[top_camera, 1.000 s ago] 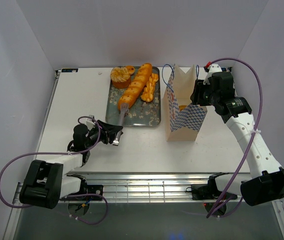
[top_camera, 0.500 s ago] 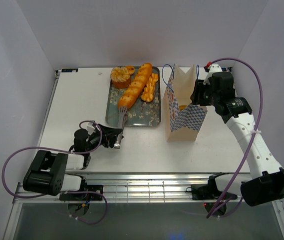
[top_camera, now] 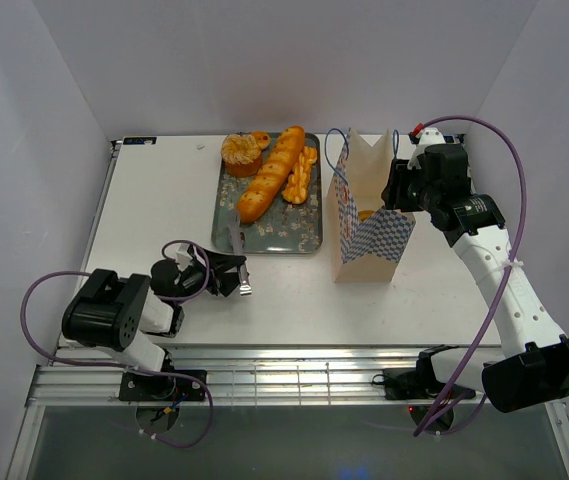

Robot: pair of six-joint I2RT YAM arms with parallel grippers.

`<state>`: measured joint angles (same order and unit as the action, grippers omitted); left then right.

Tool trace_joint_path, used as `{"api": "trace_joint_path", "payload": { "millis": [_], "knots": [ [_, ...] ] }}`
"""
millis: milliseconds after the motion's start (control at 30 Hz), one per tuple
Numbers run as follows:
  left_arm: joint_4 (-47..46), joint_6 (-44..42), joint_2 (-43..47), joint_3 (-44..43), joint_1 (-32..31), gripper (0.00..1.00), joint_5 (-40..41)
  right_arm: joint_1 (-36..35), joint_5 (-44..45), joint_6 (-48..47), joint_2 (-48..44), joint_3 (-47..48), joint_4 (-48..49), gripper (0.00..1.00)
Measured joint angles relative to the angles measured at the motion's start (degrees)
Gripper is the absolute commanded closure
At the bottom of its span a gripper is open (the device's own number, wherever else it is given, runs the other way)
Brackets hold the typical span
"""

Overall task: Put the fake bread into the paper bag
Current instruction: Pick up the fake bread from the plate.

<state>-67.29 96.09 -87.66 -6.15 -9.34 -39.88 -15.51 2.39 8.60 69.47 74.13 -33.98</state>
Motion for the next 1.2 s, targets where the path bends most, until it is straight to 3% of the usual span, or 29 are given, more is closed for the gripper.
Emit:
{"api": "trace_joint_path", "payload": {
  "millis": [200,667,1200],
  "knots": [
    [-5.2,1.9,-7.6,-0.1,0.2,0.42,-0.9,0.0,0.0,0.0,0.0,0.0,0.0,0.5],
    [2.1,-5.5,-1.3,-6.7,0.2,0.4,-5.5,0.0,0.0,0.0,0.0,0.0,0.0,0.5],
    [-0.5,-4.9,-8.1,-8.9,-0.3,0.39,-8.6,0.0,0.0,0.2,0.0,0.0,0.0,0.5]
  ]
}}
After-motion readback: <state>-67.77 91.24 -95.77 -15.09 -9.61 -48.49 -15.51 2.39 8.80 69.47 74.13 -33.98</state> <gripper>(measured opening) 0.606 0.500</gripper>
